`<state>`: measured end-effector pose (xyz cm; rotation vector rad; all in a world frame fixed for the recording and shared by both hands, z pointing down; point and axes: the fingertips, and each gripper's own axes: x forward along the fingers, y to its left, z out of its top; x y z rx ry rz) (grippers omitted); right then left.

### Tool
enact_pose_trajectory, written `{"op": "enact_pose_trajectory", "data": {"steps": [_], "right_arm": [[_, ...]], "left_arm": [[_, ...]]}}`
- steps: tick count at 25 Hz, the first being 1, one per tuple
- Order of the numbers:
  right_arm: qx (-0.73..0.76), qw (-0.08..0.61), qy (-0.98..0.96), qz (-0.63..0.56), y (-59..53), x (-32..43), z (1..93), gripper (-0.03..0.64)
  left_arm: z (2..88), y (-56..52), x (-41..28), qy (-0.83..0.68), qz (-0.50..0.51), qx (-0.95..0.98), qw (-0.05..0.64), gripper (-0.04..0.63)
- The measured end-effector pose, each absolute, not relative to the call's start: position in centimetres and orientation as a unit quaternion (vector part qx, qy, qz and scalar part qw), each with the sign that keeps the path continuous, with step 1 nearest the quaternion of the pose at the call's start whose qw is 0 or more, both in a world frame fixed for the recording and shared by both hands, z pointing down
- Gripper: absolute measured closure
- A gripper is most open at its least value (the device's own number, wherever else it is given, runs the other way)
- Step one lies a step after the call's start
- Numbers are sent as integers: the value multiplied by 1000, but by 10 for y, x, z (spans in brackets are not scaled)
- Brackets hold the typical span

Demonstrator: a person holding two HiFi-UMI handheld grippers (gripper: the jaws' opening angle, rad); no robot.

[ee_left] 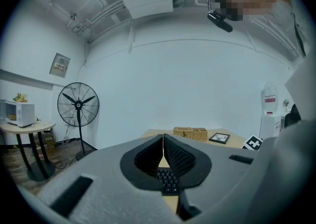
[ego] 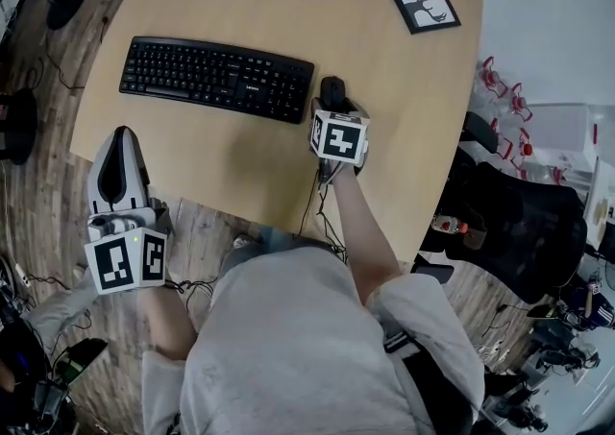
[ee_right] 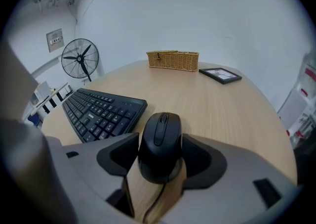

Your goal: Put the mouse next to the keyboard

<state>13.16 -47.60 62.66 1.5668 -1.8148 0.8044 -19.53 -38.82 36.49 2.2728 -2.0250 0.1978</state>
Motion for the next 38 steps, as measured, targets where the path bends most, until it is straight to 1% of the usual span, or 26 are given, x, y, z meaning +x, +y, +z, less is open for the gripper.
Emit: {"op": "enact_pose_trajectory", "data": {"steps": [3, 9, 15, 19, 20, 21, 23, 24, 27, 33, 38], "right_arm": [[589, 311, -684, 298, -476, 131, 628, 365], [585, 306, -687, 303, -473, 130, 628, 364], [603, 284, -695, 269, -466, 135, 596, 365], [601, 250, -715, 253, -454, 130, 566, 368], [600, 241, -721, 249, -450, 127, 557, 382], [599, 233, -726, 244, -446, 126, 549, 436], [600, 221, -733, 233, -436, 123, 533, 569], [598, 214, -738, 229, -431, 121, 527, 585], [587, 188, -757, 215, -417, 110, 508, 603], [583, 135, -777, 196, -389, 97, 472, 603], [590, 116, -785, 149, -363, 90, 439, 603]], "left_arm": [[364, -385, -197, -665, 63, 743, 44, 584], [360, -373, -205, -670, 60, 739, 39, 584], [352, -364, -210, -667, 51, 743, 32, 584], [345, -360, -210, -654, 41, 755, 25, 584], [342, -359, -210, -651, 39, 758, 23, 584], [340, -358, -209, -647, 37, 762, 21, 584], [334, -355, -209, -639, 33, 769, 17, 584], [331, -353, -208, -635, 31, 772, 14, 584], [323, -347, -210, -624, 26, 781, 7, 584], [313, -335, -214, -604, 16, 797, -2, 584], [309, -322, -210, -584, 7, 812, -8, 584]]}}
